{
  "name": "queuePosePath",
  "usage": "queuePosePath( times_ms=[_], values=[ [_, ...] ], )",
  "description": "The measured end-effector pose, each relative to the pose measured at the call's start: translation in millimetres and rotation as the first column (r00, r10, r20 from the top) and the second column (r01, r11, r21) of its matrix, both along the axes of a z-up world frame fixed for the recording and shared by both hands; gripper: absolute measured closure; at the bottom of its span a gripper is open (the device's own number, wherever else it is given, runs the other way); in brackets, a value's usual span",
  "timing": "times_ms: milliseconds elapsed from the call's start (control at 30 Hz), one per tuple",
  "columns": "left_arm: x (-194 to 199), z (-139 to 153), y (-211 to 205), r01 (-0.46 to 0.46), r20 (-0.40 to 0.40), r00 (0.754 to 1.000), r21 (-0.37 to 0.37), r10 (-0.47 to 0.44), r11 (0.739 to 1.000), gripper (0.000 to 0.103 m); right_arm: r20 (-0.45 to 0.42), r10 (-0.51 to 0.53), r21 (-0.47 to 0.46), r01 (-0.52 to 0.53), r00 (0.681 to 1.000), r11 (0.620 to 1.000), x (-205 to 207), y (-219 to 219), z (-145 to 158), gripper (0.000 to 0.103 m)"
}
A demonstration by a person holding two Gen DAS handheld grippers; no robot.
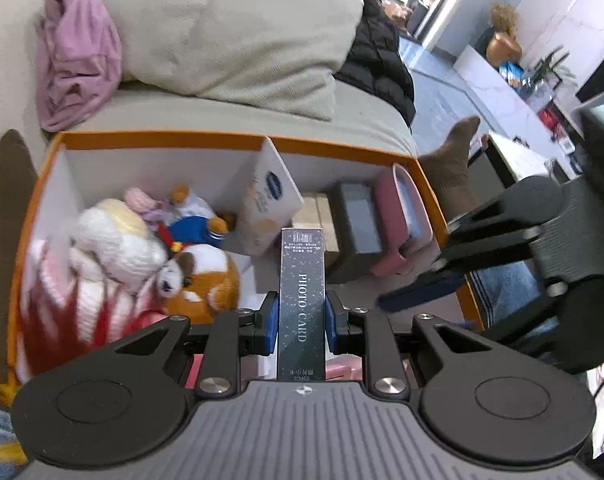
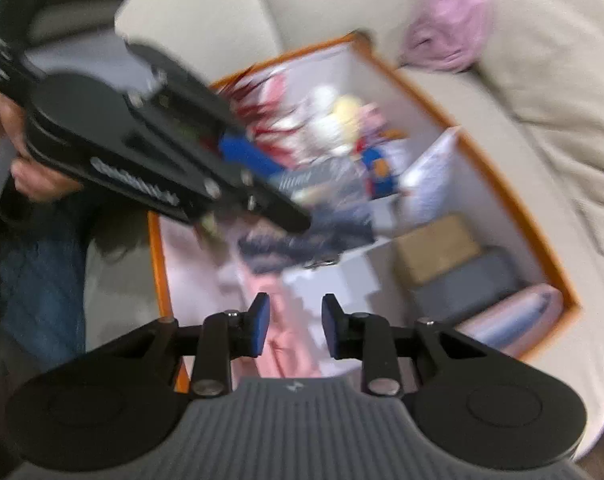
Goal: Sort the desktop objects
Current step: 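Lower the pink roller and PHOTO CARD box into the box and open both grippers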
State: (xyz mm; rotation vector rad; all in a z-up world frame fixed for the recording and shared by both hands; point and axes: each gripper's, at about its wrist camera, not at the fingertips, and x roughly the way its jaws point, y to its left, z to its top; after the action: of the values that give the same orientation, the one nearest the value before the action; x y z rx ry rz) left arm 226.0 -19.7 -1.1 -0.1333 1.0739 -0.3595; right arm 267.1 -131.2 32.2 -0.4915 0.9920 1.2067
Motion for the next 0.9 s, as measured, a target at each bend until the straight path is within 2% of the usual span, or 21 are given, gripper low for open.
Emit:
queuePosePath(
  times_ms=[100,200,300,400,467,567,633,667,700,800,900],
  values=[
    [-0.5,-3.0,-21.0,0.098,0.024,0.995,0.083,-0.101,0.992,0.077,0.049,-0.045,0.036,0.043,0.998,0.998,-9.2,-23.3,5.7,0.073],
    [-0.9,-1.7,-37.3,0.182,0.021,0.982,0.121,-0.186,0.976,0.077,0.077,-0.089,0.069,0.084,0.993,0.994,-12.3,-38.5,1.8,0.073],
    [-4.3,0.3,-58.5,0.299,0.035,0.95,0.18,-0.31,0.937,0.077,0.123,-0.124,0.087,0.113,0.985,0.99,-16.3,-47.4,4.9,0.073],
    [-9.4,-1.9,-81.0,0.383,0.065,0.908,0.271,-0.413,0.883,0.077,0.155,-0.149,0.103,0.134,0.977,0.986,-19.0,-53.9,7.7,0.073],
    [-11.0,-4.4,-93.1,0.433,0.07,0.878,0.304,-0.474,0.849,0.077,0.183,-0.148,0.091,0.133,0.972,0.987,-22.3,-55.4,8.1,0.073],
    [-11.7,-7.1,-104.8,0.511,0.055,0.831,0.319,-0.554,0.798,0.077,0.294,-0.056,0.018,0.053,0.954,0.998,-32.5,-49.3,4.1,0.073],
    [-13.0,-8.4,-109.0,0.544,0.045,0.805,0.34,-0.592,0.767,0.077,0.364,0.038,-0.054,-0.019,0.931,0.998,-36.0,-42.6,1.2,0.067],
    [-14.7,-8.6,-110.2,0.559,0.042,0.791,0.357,-0.61,0.749,0.077,0.388,0.088,-0.092,-0.057,0.917,0.994,-36.0,-38.8,-0.6,0.061],
    [-17.0,-8.7,-111.1,0.571,0.04,0.778,0.373,-0.627,0.731,0.077,0.402,0.135,-0.125,-0.092,0.906,0.988,-35.7,-36.0,-2.3,0.061],
    [-20.4,-9.3,-110.4,0.598,0.029,0.753,0.388,-0.658,0.701,0.077,0.424,0.282,-0.214,-0.207,0.861,0.955,-35.2,-26.4,-8.9,0.061],
    [-23.9,-7.3,-107.0,0.621,0.028,0.737,0.365,-0.675,0.694,0.077,0.442,0.409,-0.275,-0.314,0.798,0.909,-37.1,-17.9,-16.7,0.062]
  ],
)
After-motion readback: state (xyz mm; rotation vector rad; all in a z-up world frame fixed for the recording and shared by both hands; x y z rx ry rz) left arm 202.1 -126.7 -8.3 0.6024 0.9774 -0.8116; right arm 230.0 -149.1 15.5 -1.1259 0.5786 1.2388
